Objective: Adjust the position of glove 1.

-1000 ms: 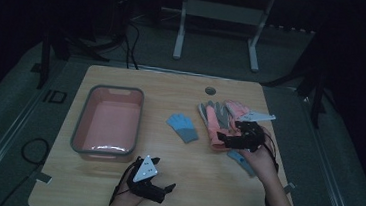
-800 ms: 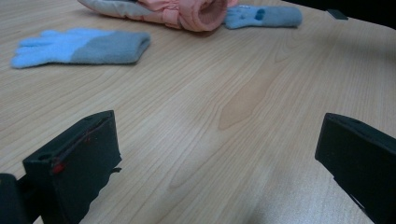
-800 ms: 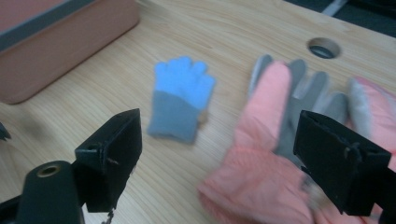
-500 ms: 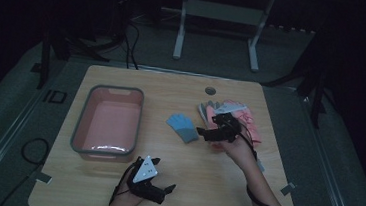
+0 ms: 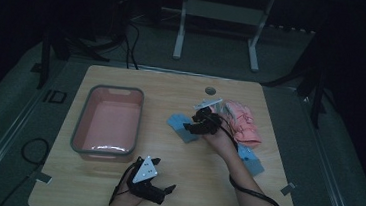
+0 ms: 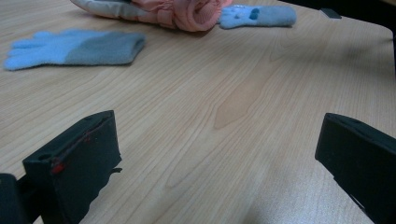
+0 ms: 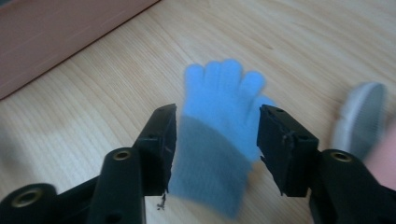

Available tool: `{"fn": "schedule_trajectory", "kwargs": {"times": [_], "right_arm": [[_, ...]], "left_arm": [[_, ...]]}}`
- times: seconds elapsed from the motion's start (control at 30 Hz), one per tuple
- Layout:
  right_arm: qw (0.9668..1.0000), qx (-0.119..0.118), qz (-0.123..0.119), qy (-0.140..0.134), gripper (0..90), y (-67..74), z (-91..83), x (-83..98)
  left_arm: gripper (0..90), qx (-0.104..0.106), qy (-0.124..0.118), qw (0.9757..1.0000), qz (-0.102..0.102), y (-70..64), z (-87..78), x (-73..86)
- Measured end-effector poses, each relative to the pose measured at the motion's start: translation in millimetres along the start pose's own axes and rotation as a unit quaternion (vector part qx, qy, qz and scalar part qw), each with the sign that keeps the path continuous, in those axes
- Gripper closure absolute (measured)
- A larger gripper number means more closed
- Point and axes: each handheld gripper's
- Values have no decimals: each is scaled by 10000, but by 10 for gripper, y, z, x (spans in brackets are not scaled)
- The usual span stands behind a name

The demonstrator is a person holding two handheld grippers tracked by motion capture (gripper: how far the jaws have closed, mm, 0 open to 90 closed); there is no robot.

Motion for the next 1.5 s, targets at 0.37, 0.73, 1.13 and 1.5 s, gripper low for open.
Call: {"fn": "schedule_trajectory", "kwargs": {"times": [0.37, 0.73, 1.13, 1.5], "right_arm": [[9990, 61, 36, 433, 567, -84, 438, -88], [9971, 73, -169, 738, 610, -121, 631, -61], [9981, -20, 322, 524, 854, -99, 625, -32], [9935, 272, 1084, -231, 860, 307, -158, -1]], "left_arm": [[0, 27, 9, 10000, 23, -8, -5, 2], [0, 14, 1, 10000, 13, -11, -8, 4], [0, 26, 6, 10000, -1, -9, -4, 2], [0, -18, 6, 10000, 15, -14, -4, 2]]}}
Point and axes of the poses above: each handheld gripper's, and its own axes: z roughly forward along the jaws, x roughly out of its underside, y roughly to its left, and after that the axes turned 2 degrees about -x, right-handed
